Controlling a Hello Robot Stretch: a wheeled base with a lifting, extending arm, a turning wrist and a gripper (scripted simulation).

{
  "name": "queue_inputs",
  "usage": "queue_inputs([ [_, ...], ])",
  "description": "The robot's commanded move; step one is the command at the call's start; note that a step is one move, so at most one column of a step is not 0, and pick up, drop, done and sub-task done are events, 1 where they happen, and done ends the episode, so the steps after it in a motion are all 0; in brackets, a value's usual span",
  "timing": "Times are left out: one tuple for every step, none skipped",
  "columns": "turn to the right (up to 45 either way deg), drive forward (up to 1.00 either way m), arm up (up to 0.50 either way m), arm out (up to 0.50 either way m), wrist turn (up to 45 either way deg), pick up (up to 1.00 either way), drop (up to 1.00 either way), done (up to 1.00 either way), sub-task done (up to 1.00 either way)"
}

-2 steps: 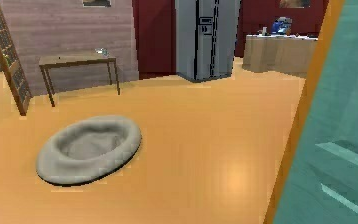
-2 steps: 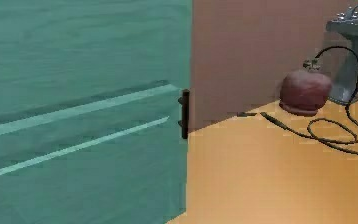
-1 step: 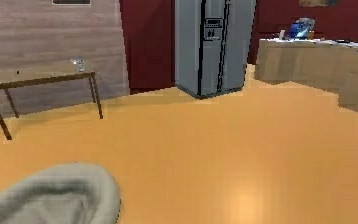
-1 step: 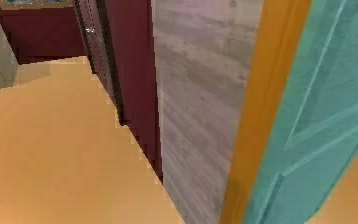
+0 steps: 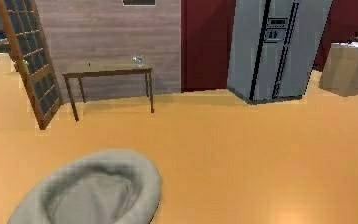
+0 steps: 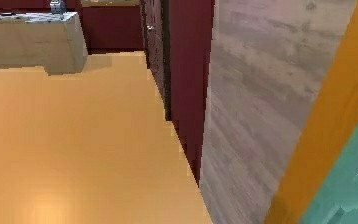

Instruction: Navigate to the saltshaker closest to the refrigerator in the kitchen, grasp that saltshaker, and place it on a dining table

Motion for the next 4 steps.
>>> queue_inputs([
  [0.0,0.1,0.0,0.0,0.0,0.0,0.0,0.0,0.0],
  [27.0,0.0,0.0,0.0,0.0,0.0,0.0,0.0,0.0],
  [0.0,0.25,0.0,0.0,0.0,0.0,0.0,0.0,0.0],
  [0.0,1.0,0.0,0.0,0.0,0.0,0.0,0.0,0.0],
])
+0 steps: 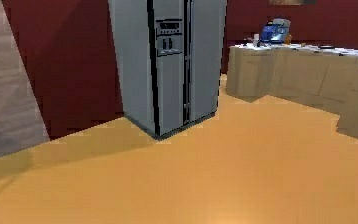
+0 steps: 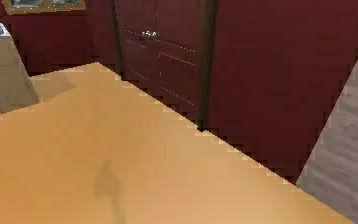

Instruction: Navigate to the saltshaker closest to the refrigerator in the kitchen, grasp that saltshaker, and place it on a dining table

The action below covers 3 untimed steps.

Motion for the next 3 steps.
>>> queue_inputs([
  [-27.0,0.0,0.0,0.0,0.0,0.0,0.0,0.0,0.0],
  [0.0,0.05,0.0,0.0,0.0,0.0,0.0,0.0,0.0],
  [21.0,0.0,0.0,0.0,0.0,0.0,0.0,0.0,0.0],
])
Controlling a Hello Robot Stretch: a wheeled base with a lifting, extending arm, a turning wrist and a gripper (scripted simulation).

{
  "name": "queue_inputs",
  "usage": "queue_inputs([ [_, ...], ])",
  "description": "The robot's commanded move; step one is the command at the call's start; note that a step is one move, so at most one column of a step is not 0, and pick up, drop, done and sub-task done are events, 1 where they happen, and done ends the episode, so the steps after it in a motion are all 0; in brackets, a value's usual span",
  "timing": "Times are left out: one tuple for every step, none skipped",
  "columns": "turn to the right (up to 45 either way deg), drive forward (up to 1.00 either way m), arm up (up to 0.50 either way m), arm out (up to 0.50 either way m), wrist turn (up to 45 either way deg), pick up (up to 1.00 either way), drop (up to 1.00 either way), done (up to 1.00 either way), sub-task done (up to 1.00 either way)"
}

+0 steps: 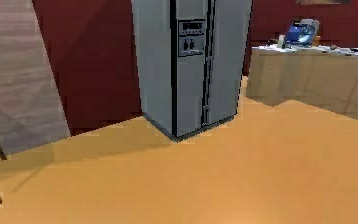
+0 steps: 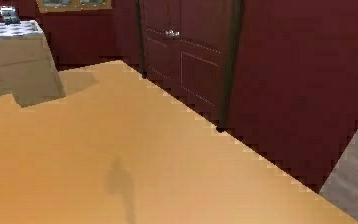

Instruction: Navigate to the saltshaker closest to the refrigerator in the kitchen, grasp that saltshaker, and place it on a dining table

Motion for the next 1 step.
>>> queue_inputs([
  [0.0,1.0,0.0,0.0,0.0,0.0,0.0,0.0,0.0],
])
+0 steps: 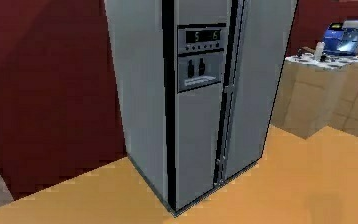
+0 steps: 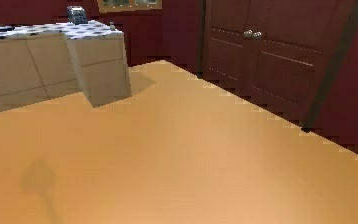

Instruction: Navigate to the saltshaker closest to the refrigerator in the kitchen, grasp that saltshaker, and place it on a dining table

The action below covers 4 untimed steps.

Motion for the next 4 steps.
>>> queue_inputs([
  [-3.0,0.0,0.0,0.0,0.0,0.0,0.0,0.0,0.0],
  [0.0,0.25,0.0,0.0,0.0,0.0,0.0,0.0,0.0],
  [45.0,0.0,0.0,0.0,0.0,0.0,0.0,0.0,0.0],
  [33.0,0.0,0.0,0.0,0.0,0.0,0.0,0.0,0.0],
])
